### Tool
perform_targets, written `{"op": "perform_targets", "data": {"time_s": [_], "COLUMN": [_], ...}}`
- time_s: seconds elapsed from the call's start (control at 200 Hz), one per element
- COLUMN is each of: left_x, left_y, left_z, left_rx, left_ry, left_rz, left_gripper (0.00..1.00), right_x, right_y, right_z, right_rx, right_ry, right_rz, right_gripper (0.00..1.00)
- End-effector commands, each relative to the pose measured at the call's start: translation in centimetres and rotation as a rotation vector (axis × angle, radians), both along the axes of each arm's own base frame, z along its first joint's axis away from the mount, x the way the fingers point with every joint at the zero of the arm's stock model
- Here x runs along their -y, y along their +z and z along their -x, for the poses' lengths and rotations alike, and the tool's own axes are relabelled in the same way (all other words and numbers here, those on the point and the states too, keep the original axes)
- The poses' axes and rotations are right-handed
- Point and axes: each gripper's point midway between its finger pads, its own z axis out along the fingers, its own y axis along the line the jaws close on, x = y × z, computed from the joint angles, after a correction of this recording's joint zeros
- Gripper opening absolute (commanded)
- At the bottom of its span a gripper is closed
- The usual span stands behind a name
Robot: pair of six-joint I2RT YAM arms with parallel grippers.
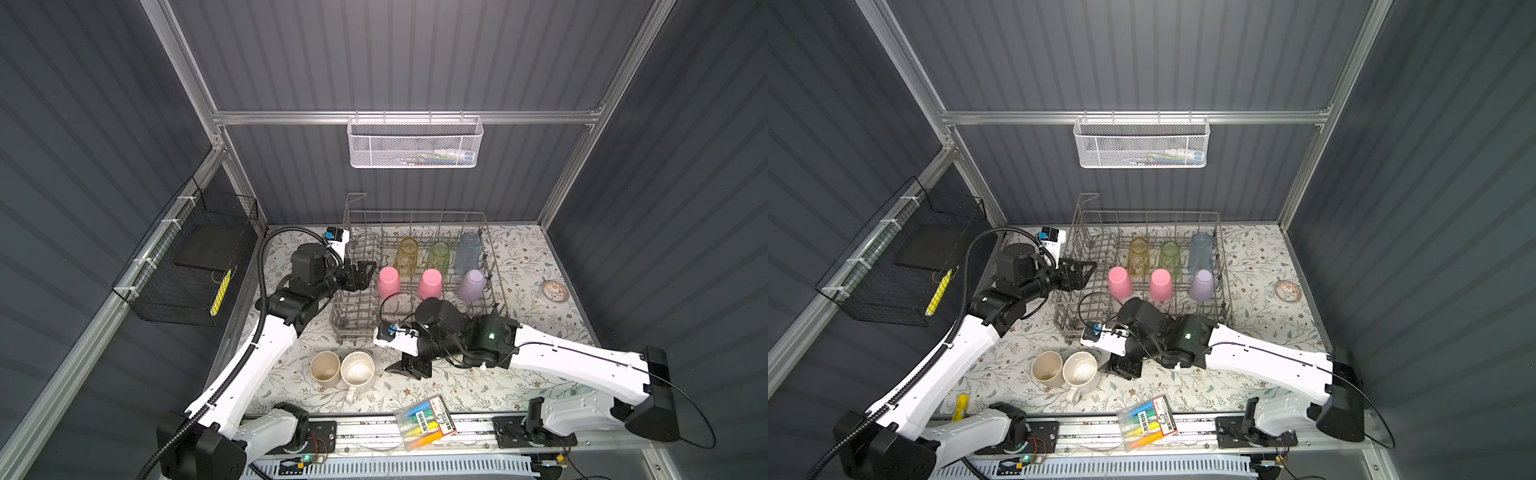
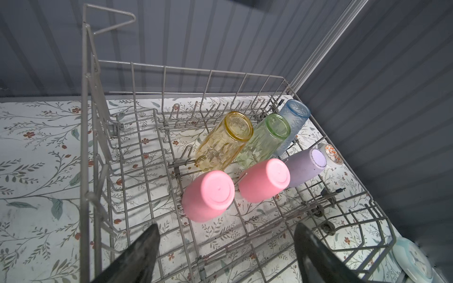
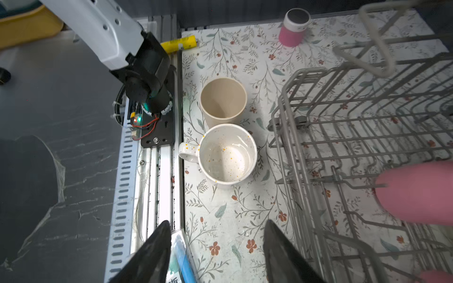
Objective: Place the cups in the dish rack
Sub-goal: 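Move the right gripper down to the white speckled mug on the table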
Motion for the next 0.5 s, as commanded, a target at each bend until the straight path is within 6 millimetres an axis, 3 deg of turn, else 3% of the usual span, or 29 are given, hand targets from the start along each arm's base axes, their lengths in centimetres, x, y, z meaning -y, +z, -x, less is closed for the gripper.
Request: {"op": "perform_targets", "data": {"time_s": [0.0,0.315,0.335,0.495], "left_x": [-0.3,-1.5,-1.5,-1.3], "left_y": [1.3,1.1,1.2,1.2], "left_z": [0.2,-0.5,-0.5,0.0], "left_rx": [0.023,0.016,0.020,0.024], "left_ry": [-0.006,0.016,0.016,-0.007], "left_rz": [0.065,0.105,0.107,0.131], "left_gripper": [0.85,0.85,0.85,0.85], "right_x": [-0.5,-3.2,-3.6,-4.7], "right_y": [-0.8,-4.7,-4.9,-6.6], "right_z": [0.1,0.7,1.9,2.8], "right_rx": [0.099,0.201,0.207,0.244], "right_ry": [0.045,0.144,0.177,0.224], "right_rz": [0.062,0.168,0.173,0.238], "right_gripper": [0.60,0.59,0.58,0.56]}}
